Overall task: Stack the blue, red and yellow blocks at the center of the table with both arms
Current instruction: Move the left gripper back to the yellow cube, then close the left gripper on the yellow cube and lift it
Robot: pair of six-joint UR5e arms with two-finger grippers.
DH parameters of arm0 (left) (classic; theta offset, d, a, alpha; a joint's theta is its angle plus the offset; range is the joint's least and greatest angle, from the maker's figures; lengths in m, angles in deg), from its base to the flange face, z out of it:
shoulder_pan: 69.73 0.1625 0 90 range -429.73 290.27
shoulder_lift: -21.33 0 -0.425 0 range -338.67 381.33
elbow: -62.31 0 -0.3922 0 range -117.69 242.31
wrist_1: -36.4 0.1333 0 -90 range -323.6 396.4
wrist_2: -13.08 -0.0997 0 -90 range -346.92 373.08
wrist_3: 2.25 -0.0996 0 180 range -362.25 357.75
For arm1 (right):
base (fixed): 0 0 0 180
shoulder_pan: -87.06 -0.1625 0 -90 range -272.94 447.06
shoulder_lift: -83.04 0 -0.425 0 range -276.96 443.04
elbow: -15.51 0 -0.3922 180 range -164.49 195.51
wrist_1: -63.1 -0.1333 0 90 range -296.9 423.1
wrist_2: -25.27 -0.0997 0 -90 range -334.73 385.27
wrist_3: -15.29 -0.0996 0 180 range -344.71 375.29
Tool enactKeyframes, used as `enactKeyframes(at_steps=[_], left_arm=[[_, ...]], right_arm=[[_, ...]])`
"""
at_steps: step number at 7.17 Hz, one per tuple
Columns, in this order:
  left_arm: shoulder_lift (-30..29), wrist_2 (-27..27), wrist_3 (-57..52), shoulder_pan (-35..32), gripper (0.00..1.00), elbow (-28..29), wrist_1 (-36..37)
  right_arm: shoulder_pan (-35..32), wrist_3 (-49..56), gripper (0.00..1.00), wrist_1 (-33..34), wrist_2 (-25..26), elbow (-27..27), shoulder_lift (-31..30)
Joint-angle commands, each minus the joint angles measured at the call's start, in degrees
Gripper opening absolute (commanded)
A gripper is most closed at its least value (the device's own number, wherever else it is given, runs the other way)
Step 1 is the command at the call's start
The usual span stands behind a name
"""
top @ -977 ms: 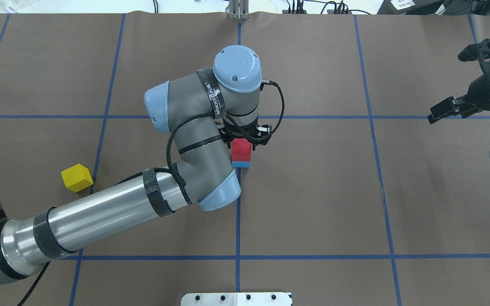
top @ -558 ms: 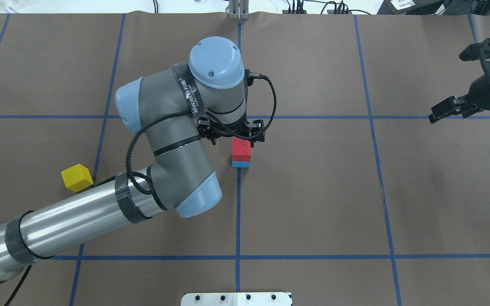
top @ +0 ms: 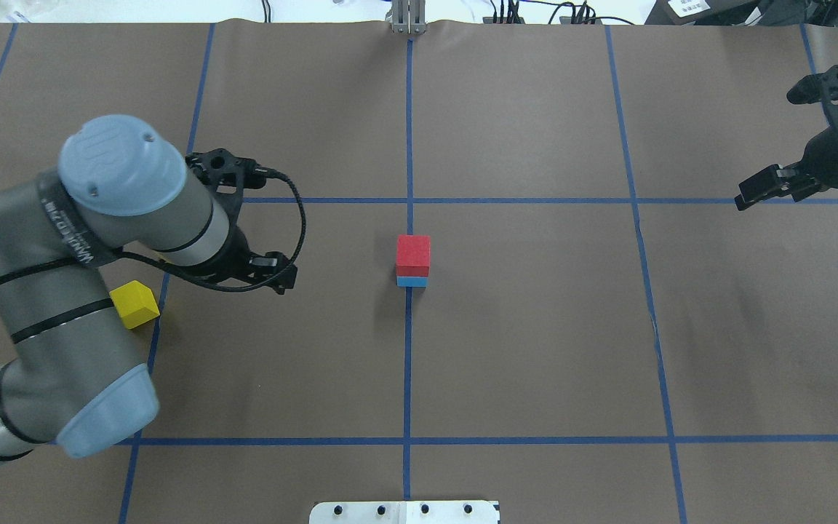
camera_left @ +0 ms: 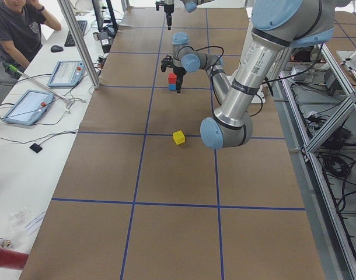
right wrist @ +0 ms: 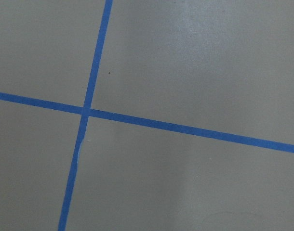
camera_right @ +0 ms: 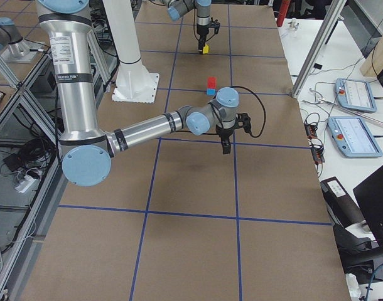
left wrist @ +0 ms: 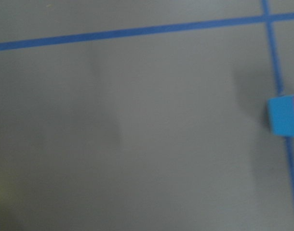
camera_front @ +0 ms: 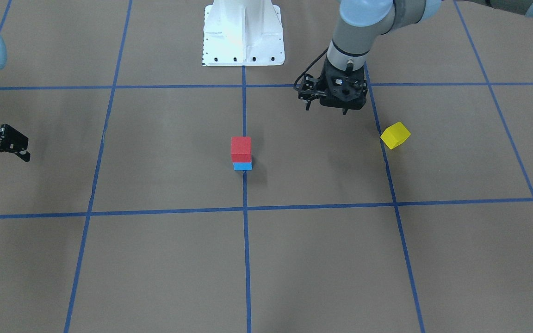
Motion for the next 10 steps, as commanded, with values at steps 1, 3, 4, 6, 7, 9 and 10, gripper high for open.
enactKeyframes(at_steps=[1,3,4,6,7,9,10], left_arm=[[13.77,0.16,-0.23,-0.93,1.00,-5.05,-4.38],[21.88,0.51,9.77,-0.93,1.00,-4.54,-17.09],[22.17,0.43,11.82,-0.93,1.00,-3.23,-17.67],[21.56,0.51,18.40,-3.64,1.00,-0.24,-17.67],[20.87,0.60,22.00,-3.65,1.00,2.12,-17.76],[17.70,0.60,28.43,-3.65,1.00,5.74,-17.85],[17.69,0.60,29.23,-3.65,1.00,6.27,-17.85]], right_arm=[[0.13,-0.42,1.00,0.00,0.17,-0.32,0.23],[0.13,-0.60,1.00,0.00,0.17,-0.76,0.14],[0.13,-0.69,1.00,0.00,0.17,-0.85,0.14],[0.13,-0.77,1.00,0.00,0.17,-1.11,0.05],[0.13,-0.78,1.00,0.00,0.17,-1.20,0.05],[0.04,-0.86,1.00,0.00,0.17,-1.11,0.05],[0.04,-0.78,1.00,0.00,0.17,-1.20,0.05]])
